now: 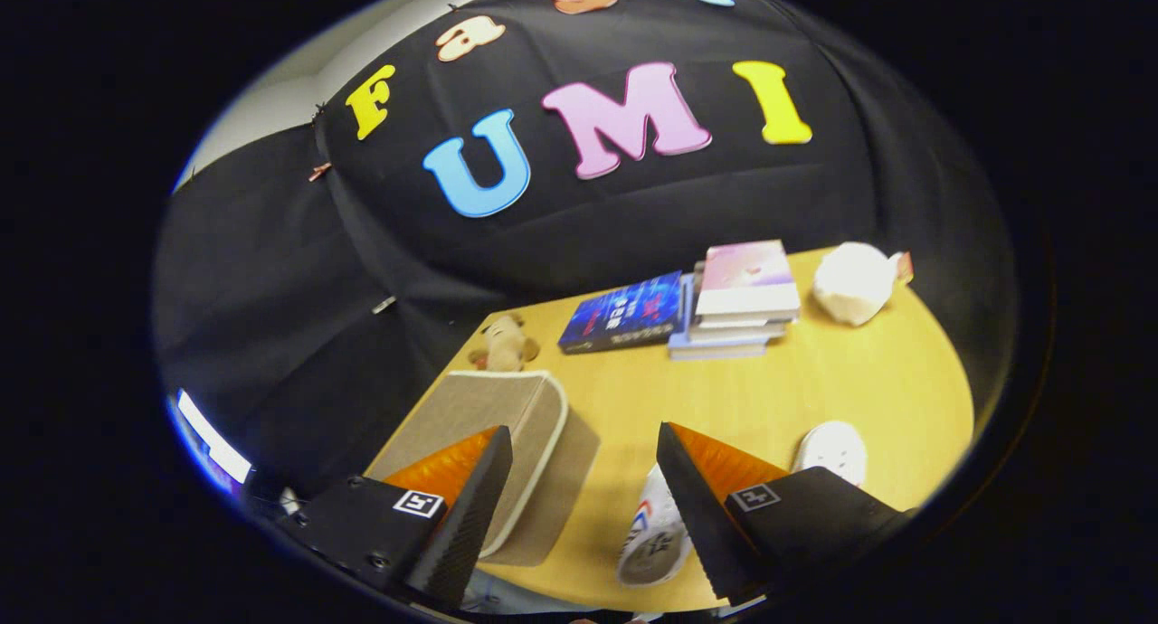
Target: Open the storage box then place both shoes into the box .Put the left shoe in first, then the right shoe, with the right side of both shoes facing outward in a uniform manner.
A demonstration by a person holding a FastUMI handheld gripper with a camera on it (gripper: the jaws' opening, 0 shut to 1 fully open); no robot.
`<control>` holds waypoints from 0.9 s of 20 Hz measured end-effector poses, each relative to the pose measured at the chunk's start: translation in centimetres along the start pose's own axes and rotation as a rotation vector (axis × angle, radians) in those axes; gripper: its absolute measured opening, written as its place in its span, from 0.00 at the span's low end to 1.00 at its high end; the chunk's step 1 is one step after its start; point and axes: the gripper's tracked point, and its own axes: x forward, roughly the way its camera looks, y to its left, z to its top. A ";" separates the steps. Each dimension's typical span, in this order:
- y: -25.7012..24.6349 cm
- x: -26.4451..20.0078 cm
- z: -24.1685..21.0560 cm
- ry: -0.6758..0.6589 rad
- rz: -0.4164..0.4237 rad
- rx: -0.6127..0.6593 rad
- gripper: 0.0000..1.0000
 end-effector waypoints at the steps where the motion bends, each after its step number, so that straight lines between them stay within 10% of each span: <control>1: 0.7 0.2 -1.0 0.031 0.037 0.030 0.98; 18: 5.4 4.1 -11.7 0.452 0.477 0.409 0.97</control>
